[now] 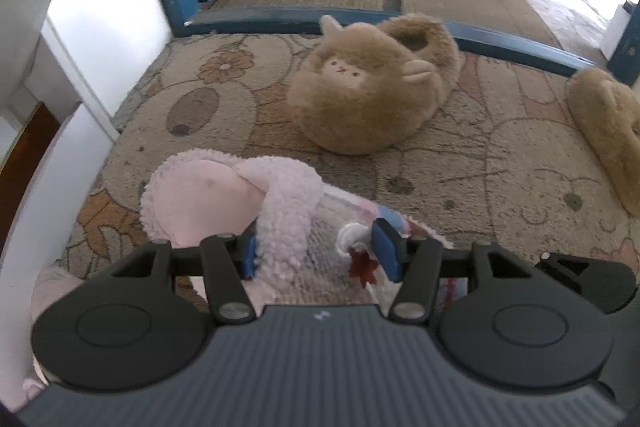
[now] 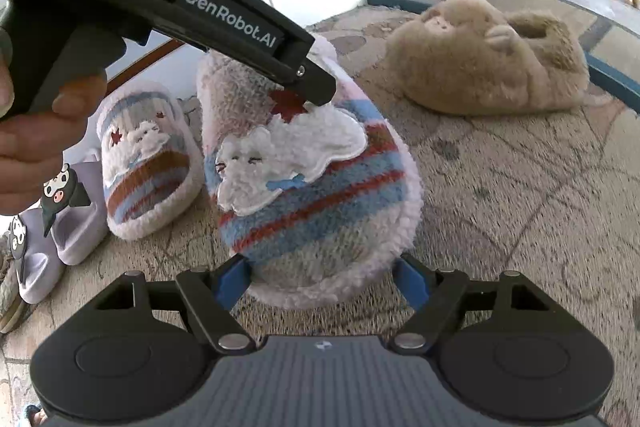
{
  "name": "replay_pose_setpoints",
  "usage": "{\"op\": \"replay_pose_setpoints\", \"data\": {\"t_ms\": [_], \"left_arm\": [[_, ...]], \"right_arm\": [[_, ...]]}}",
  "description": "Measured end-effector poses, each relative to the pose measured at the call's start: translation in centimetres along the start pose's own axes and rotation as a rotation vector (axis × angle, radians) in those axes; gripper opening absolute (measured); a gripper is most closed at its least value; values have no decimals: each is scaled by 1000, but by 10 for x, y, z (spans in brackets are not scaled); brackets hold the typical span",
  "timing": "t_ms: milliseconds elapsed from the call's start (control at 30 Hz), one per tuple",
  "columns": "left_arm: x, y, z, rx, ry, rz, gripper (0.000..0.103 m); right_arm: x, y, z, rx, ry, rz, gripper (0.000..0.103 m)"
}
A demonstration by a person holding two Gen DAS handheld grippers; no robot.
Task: Organize scattered shoes
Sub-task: 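Carry the left tool's striped slipper next to the placed slipper, then lower the striped slipper beside its pair with the left tool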
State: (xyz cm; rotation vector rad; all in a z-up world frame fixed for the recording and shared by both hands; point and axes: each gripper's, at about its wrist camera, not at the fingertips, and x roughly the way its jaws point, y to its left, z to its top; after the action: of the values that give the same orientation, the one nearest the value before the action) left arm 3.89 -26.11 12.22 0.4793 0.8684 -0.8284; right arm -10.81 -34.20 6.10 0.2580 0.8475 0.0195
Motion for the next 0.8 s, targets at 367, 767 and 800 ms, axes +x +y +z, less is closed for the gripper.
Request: {"op": "replay_pose_setpoints", "data": {"t_ms": [367,767,800], "left_arm": [[3,36,6,-95,11,43,55],[3,56,8,-116,7,96,55],[3,58,8,-117,8,101,55]], "right_arm": [[17,13,22,-59,-21,26,79],[39,22,40,-93,-19,63,79],[41,23,42,-96,-18,67,79]]}}
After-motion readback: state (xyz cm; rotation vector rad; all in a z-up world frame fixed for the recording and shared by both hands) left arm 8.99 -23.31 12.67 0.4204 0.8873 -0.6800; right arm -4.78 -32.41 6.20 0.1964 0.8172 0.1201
